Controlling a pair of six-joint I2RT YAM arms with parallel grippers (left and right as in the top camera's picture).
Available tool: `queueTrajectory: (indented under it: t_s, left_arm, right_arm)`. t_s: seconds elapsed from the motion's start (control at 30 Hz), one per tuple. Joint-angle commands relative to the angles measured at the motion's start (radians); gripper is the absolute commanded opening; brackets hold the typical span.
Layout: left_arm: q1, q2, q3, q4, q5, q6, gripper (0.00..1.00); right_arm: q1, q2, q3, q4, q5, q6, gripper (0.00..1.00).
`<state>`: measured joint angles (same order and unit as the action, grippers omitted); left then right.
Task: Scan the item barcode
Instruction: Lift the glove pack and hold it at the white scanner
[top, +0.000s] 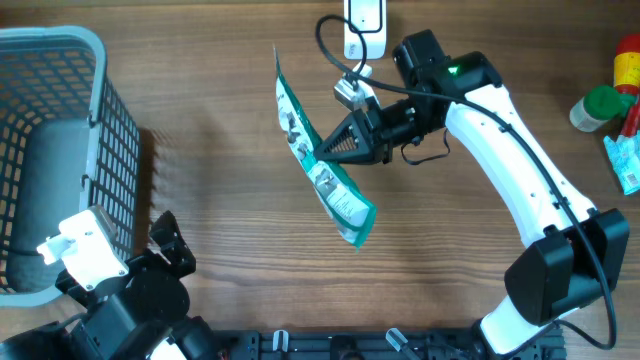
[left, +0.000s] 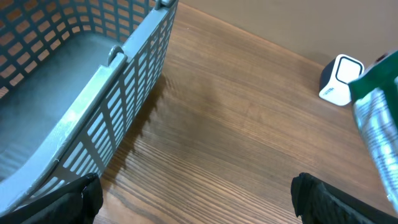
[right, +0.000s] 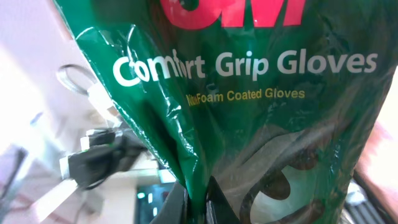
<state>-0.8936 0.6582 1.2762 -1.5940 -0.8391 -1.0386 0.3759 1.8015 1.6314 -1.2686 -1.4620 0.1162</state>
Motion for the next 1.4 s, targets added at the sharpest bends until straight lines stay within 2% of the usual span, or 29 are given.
queueTrajectory:
  t_s: [0.0,0.17,0.23,0.33,0.4,0.53,0.67,0.73,0.8,0.87,0.93,1.03,1.13,1.3,1.37]
  left_arm:
    - [0.004,0.003,0.0,-0.001,-0.006,-0.017,1.0]
    - [0.004,0.003,0.0,-0.001,-0.006,-0.017,1.0]
    - [0.004,0.003,0.0,-0.001,-0.006,-0.017,1.0]
    - [0.004,0.003,0.0,-0.001,-0.006,-0.017,1.0]
    - [0.004,0.003,0.0,-0.001,-0.006,-0.017,1.0]
    - [0.004,0.003,0.0,-0.001,-0.006,-0.017,1.0]
    - [0.004,0.003,0.0,-0.001,-0.006,-0.017,1.0]
    - [0.004,0.003,0.0,-0.001,-0.006,-0.017,1.0]
    - [0.004,0.003,0.0,-0.001,-0.006,-0.017,1.0]
    - [0.004,0.003,0.0,-0.001,-0.006,-0.017,1.0]
    - [0.004,0.003,0.0,-0.001,-0.006,-0.017,1.0]
    - [0.004,0.003,0.0,-0.001,-0.006,-0.017,1.0]
    - [0.004,0.003,0.0,-0.001,-0.006,-0.017,1.0]
    - [0.004,0.003,0.0,-0.001,-0.006,-0.017,1.0]
    - [0.004,0.003,0.0,-0.001,-0.006,-0.017,1.0]
  right_arm:
    - [-0.002,0.009,-0.003,0.011,-0.16,0.092,0.04]
    - [-0.003,0.009,-0.003,0.031,-0.16,0.332,0.04]
    - [-0.003,0.009,-0.003,0.029,-0.159,0.473,0.04]
    - [-0.005,0.009,-0.003,0.042,-0.159,0.783,0.04]
    - [-0.011,0.009,-0.003,0.089,-0.159,0.883,0.04]
    - [-0.014,0.009,-0.003,0.196,-0.159,0.915,0.04]
    - [-0.015,0.009,-0.003,0.214,-0.16,0.898,0.04]
    - [-0.015,0.009,-0.003,0.296,-0.159,0.769,0.04]
    - [-0.014,0.009,-0.003,0.378,-0.16,0.54,0.04]
    - [-0.009,0.007,-0.003,0.386,-0.153,0.307,0.04]
    - [-0.008,0.007,-0.003,0.386,-0.084,0.148,0.04]
    - [-0.008,0.007,-0.003,0.394,0.161,0.032,0.05]
    - [-0.003,0.007,-0.003,0.409,0.509,-0.12,0.05]
    - [-0.002,0.007,-0.003,0.596,0.679,-0.226,0.05]
    - [-0.002,0.008,-0.003,0.704,0.855,-0.218,0.05]
